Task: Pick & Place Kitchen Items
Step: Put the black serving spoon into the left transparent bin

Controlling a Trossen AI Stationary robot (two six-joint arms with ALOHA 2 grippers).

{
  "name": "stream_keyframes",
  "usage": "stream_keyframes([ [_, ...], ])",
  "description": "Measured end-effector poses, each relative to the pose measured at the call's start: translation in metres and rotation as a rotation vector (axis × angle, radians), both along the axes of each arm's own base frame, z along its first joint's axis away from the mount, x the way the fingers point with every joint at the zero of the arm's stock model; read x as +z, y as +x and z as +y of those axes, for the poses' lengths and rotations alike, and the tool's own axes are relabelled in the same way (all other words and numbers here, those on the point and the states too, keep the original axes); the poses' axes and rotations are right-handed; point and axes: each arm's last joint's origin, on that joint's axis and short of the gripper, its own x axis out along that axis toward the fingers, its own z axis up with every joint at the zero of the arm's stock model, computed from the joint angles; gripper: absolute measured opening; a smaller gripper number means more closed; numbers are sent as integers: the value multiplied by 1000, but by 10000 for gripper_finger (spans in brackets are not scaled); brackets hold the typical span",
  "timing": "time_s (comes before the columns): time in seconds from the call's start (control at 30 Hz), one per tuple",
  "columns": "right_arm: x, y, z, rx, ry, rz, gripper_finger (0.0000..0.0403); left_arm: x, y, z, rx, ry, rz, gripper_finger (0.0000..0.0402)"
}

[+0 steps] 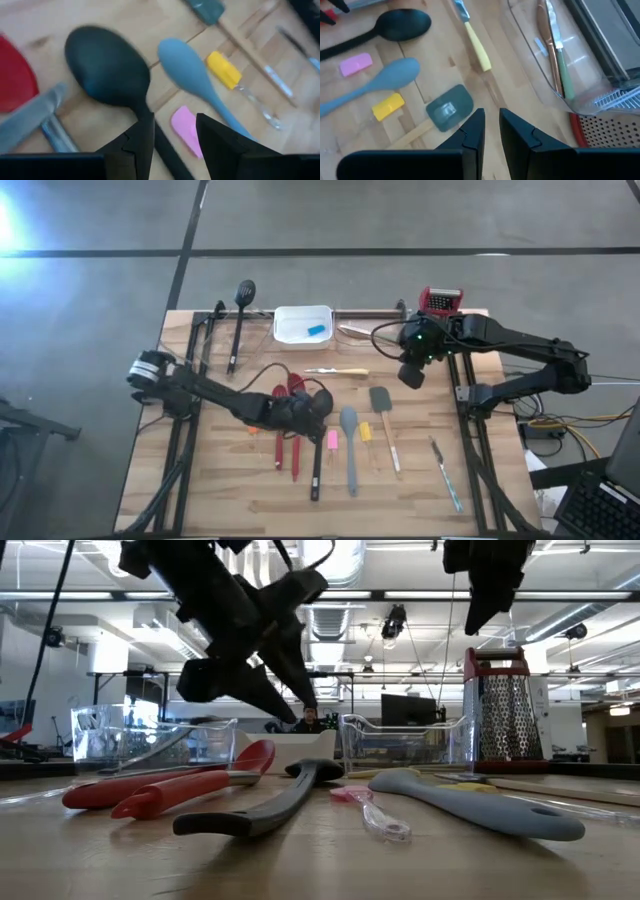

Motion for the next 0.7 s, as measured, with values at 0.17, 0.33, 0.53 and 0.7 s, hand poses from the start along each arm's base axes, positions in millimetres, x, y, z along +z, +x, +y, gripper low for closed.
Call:
stream_keyframes([
  [0.17, -4, 0, 0, 29, -11, 19, 54, -9, 11, -4, 58, -40, 42, 139],
  [0.33, -10, 0, 0, 52, -16, 42, 52, -22, 17, -5, 100, -65, 76, 131],
  [0.53, -23, -1, 0, 57, -5, 85, 56, -34, 18, -5, 108, -82, 112, 126],
  [0.7, -33, -3, 1, 55, 7, 119, 62, -36, 19, -2, 94, -59, 124, 138],
])
